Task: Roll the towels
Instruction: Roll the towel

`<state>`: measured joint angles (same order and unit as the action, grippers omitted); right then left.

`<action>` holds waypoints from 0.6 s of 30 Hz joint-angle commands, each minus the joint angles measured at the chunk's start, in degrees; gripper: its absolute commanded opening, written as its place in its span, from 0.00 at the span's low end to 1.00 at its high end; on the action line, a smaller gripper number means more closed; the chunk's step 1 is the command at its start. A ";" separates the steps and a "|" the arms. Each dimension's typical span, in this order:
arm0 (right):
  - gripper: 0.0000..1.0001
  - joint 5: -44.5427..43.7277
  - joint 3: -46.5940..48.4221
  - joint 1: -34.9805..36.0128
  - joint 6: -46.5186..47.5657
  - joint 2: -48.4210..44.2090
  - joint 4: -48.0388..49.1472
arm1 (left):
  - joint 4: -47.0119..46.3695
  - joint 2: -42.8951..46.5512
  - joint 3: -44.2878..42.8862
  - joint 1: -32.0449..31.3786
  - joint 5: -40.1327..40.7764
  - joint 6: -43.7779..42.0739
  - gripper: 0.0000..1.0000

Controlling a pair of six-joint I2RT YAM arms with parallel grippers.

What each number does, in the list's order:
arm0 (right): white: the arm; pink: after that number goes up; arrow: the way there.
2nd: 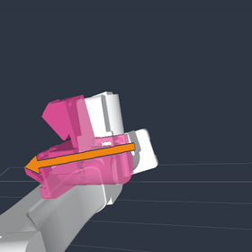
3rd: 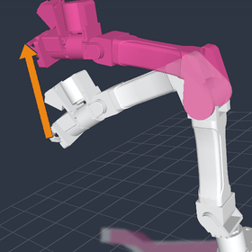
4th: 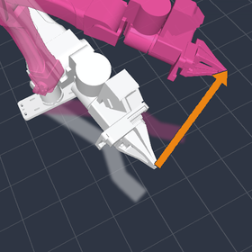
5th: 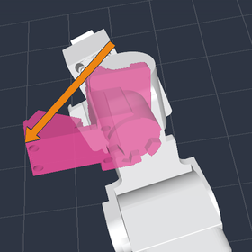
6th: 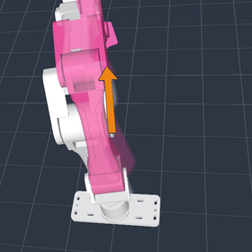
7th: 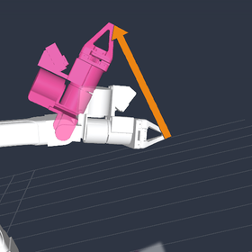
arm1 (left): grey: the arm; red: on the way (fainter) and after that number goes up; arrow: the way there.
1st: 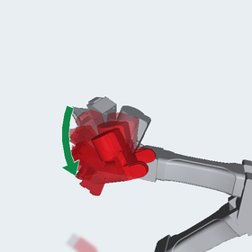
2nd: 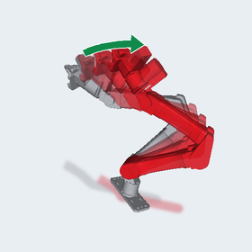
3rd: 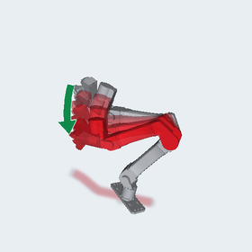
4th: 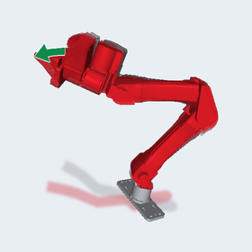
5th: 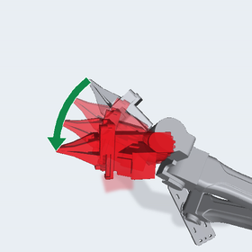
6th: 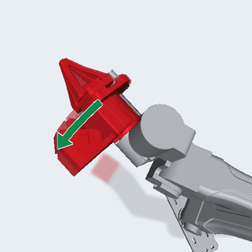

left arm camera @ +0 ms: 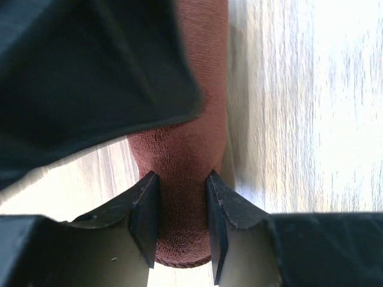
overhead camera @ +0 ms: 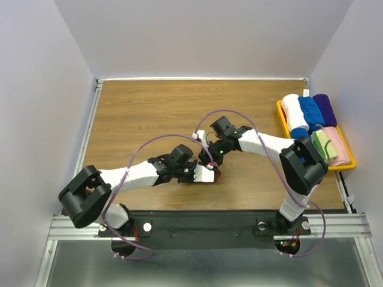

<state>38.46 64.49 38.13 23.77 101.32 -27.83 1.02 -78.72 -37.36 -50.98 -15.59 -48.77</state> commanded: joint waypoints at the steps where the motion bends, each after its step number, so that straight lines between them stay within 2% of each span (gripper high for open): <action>1: 0.71 2.68 4.15 -5.25 -4.34 -5.86 -0.47 | 6.62 -2.58 -2.53 1.32 -4.17 2.63 0.29; 3: 0.76 4.60 4.68 -7.63 -7.06 -8.23 -0.55 | 8.38 -3.98 -3.85 2.20 -6.20 2.89 0.29; 9: 0.77 3.12 4.68 -9.12 -10.14 -14.91 -0.55 | 15.76 -8.64 -9.12 5.54 -12.96 2.02 0.28; 11: 0.77 0.41 4.94 -10.00 -13.02 -18.25 -0.55 | 19.61 -10.74 -12.37 7.55 -16.02 2.02 0.28; 14: 0.75 2.41 4.24 -10.80 -15.50 -23.44 -0.64 | 27.07 -17.93 -18.08 11.67 -22.26 0.70 0.28; 18: 0.69 1.01 3.89 -10.80 -12.27 -26.87 -4.40 | 33.34 -24.00 -24.15 15.20 -26.67 -1.32 0.28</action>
<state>37.47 67.02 26.17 11.35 77.84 -28.58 22.02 -96.73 -58.92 -39.00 -37.47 -49.58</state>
